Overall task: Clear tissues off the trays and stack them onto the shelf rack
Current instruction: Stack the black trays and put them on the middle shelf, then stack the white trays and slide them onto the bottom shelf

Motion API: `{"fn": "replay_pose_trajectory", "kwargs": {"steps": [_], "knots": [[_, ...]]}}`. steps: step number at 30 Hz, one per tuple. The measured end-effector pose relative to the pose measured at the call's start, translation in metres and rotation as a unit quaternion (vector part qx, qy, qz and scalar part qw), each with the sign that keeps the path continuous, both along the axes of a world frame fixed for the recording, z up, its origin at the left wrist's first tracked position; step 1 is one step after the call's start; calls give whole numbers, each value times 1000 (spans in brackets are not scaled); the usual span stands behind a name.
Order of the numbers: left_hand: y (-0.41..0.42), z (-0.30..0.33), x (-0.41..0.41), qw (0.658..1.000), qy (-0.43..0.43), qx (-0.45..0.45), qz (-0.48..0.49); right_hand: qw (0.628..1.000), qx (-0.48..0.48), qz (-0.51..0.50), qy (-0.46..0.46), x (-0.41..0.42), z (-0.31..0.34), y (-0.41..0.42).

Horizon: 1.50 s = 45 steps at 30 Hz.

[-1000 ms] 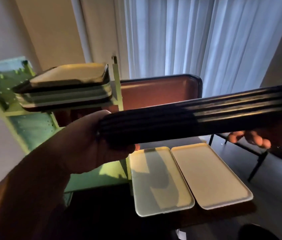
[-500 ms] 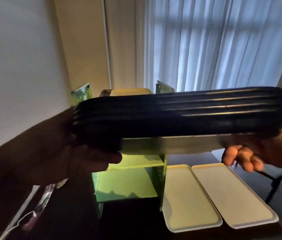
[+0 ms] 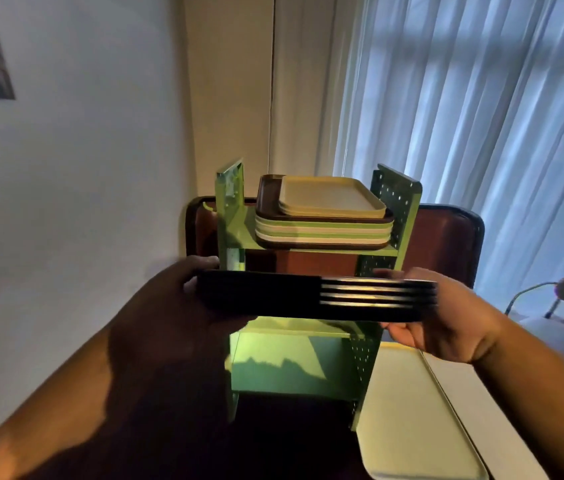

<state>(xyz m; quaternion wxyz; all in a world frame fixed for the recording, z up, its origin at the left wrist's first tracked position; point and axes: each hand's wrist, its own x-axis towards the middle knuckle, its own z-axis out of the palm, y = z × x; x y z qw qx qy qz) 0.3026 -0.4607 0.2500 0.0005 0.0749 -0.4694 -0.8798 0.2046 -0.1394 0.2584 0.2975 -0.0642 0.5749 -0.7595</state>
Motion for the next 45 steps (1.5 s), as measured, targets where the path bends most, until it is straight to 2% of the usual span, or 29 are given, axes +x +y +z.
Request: {"fn": "replay_pose_trajectory", "kwargs": {"steps": [2, 5, 6, 8, 9, 10, 11, 12, 13, 14, 16, 19, 23, 29, 35, 40, 42, 45], "knots": [[13, -11, -1, 1000, 1, 21, -21, 998, -38, -52, -7, -2, -19, -13], [38, -28, -10, 996, -5, -10, 91, 987, -94, -127, -20, -6, -57, -26], [38, -47, -18, 996, 3, -16, 85, 983, -102, -151, -13, -7, -68, -30], [40, -79, -34, 990, -24, -67, 124, 977, -103, -184, -13, -5, -88, -37], [37, -100, -47, 990, -60, -60, 115, 976, -104, -191, -26, -4, -98, -41], [38, -116, -59, 992, -99, -9, 79, 974, -107, -194, -39, -2, -109, -45], [43, -130, -65, 983, -142, -31, 111, 973, -106, -199, -57, -1, -119, -48], [44, -142, -70, 980, -154, 6, 123, 972, -91, -202, -76, 0, -129, -50], [50, -144, -69, 978, -132, 65, 150, 972, -74, -201, -95, -1, -139, -50], [60, -148, -68, 975, -117, 32, 185, 974, -61, -187, -111, 0, -146, -50], [67, -138, -75, 963, -159, 92, 196, 979, -28, -162, -124, -4, -152, -49], [67, -137, -93, 963, -185, 69, 185, 981, 30, -161, -101, -13, -154, -45], [68, -136, -106, 961, -189, 53, 197, 983, 56, -137, -108, -28, -154, -38], [74, -145, -100, 964, -150, 101, 197, 985, 75, -123, -96, -34, -157, -33], [133, -155, -89, 966, -139, -17, 219, 978, 104, -169, -60, -39, -160, -36], [171, -159, -91, 970, -110, -31, 215, 990, 77, -107, -45, -36, -164, -27], [188, -170, -91, 975, -81, -79, 190, 993, 43, -94, -56, -32, -170, -15], [218, -183, -94, 979, -67, -156, 112, 984, 13, -158, -84, -32, -191, 15]]}}
